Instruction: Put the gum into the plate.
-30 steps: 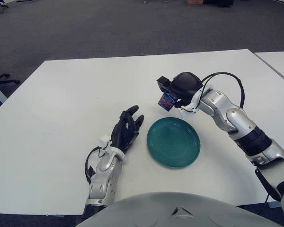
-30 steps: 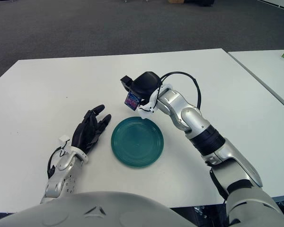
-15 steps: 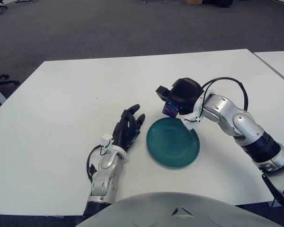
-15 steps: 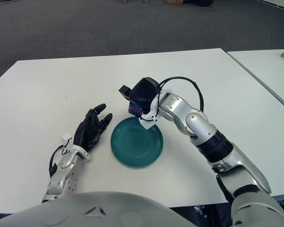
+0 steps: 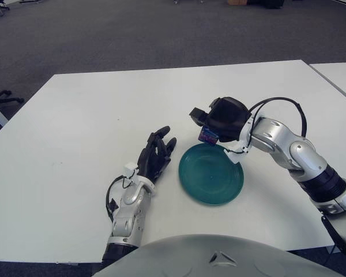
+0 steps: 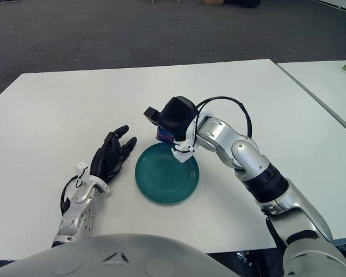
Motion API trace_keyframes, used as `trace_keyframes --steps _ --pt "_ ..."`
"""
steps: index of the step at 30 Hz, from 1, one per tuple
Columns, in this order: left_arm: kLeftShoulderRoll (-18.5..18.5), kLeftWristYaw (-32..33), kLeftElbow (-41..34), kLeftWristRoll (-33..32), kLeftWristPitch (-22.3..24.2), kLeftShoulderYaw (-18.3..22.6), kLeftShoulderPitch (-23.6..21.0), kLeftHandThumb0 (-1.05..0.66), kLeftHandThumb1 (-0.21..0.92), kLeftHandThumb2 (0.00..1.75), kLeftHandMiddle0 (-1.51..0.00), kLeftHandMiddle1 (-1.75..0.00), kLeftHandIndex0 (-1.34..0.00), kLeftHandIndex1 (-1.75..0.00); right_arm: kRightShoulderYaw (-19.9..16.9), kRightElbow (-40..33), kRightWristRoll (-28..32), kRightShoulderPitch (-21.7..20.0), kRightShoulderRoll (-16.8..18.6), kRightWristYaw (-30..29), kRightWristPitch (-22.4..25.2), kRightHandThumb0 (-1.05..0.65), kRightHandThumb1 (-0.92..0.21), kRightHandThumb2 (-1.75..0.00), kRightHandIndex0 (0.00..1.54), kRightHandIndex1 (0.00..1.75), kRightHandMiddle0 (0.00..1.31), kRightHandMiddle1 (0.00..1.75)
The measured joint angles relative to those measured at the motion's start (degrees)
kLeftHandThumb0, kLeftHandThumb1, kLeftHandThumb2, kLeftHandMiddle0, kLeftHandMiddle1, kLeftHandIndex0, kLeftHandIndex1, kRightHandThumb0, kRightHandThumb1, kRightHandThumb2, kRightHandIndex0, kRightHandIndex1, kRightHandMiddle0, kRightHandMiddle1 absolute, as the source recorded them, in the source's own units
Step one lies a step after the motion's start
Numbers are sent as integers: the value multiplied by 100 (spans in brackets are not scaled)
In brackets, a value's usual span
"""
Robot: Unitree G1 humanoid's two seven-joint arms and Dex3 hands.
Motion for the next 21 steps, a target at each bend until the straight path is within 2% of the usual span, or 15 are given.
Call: trace_keyframes --steps 9,21 --pt "-6 5 106 3 -32 3 -93 -86 92 90 -49 -7 0 -78 -156 -355 301 115 22 583 68 -40 -61 -95 70 175 40 175" --pt "-12 9 202 3 -80 12 -166 -86 92 90 -49 -7 0 -78 -282 -369 618 494 251 636 233 -41 -58 -99 64 175 42 175"
